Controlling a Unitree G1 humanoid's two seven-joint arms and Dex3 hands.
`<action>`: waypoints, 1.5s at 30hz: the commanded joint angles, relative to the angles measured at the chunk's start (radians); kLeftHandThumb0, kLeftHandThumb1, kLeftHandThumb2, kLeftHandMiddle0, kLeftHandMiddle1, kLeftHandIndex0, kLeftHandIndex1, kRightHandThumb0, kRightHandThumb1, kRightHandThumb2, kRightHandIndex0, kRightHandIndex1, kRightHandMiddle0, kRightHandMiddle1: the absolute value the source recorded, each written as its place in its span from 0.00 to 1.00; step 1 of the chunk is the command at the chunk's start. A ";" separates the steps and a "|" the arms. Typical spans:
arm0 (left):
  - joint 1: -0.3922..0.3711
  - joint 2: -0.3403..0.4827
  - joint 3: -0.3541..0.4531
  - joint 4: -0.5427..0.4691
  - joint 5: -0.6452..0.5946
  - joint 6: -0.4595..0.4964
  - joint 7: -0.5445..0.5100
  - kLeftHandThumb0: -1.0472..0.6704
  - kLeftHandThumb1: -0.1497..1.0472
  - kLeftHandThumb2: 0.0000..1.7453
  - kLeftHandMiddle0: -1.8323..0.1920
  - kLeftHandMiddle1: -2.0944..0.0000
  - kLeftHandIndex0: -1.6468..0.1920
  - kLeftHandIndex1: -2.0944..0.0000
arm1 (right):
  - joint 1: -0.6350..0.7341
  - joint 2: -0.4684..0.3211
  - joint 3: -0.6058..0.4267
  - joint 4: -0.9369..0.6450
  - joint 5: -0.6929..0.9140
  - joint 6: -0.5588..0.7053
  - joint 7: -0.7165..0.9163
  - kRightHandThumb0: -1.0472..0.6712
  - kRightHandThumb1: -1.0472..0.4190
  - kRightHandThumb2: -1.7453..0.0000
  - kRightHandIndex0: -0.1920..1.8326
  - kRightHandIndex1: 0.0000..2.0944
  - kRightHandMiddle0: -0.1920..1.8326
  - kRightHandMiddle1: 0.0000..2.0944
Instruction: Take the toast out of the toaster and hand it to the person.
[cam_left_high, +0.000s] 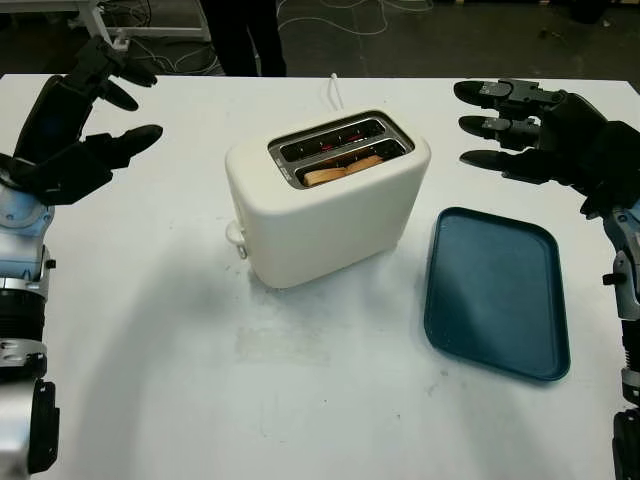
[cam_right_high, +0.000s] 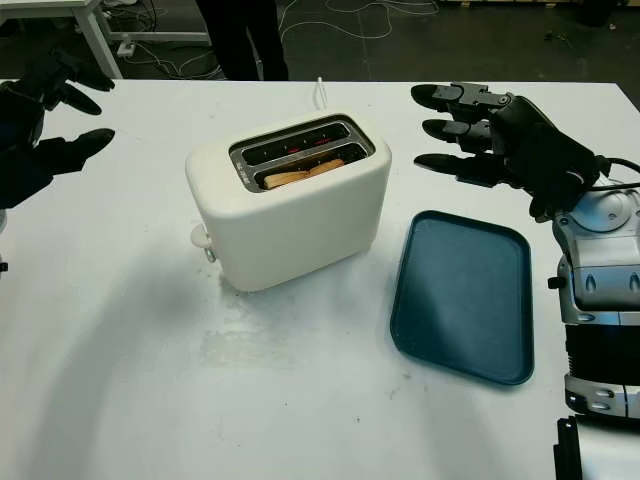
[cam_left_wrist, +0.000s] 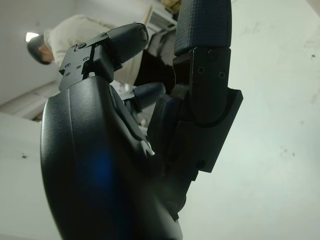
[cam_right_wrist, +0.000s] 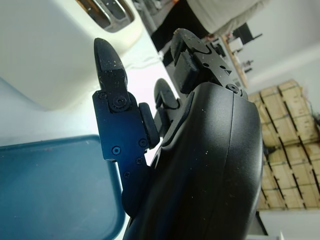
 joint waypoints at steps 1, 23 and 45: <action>-0.008 0.009 -0.005 0.005 -0.005 -0.001 -0.009 0.00 0.89 0.26 0.91 0.21 0.90 0.30 | -0.017 -0.001 0.006 -0.016 0.003 0.028 -0.003 0.37 0.09 0.98 0.31 0.00 0.30 0.00; -0.012 0.004 -0.012 0.039 0.001 -0.018 -0.006 0.00 0.89 0.26 0.91 0.19 0.90 0.28 | -0.021 -0.003 0.007 -0.012 0.000 0.026 -0.007 0.34 0.09 0.99 0.32 0.01 0.30 0.00; -0.004 0.002 -0.011 0.040 -0.011 -0.012 -0.009 0.00 0.89 0.24 0.91 0.19 0.90 0.27 | -0.033 -0.007 0.008 -0.013 -0.003 0.026 -0.004 0.35 0.09 0.99 0.32 0.00 0.30 0.00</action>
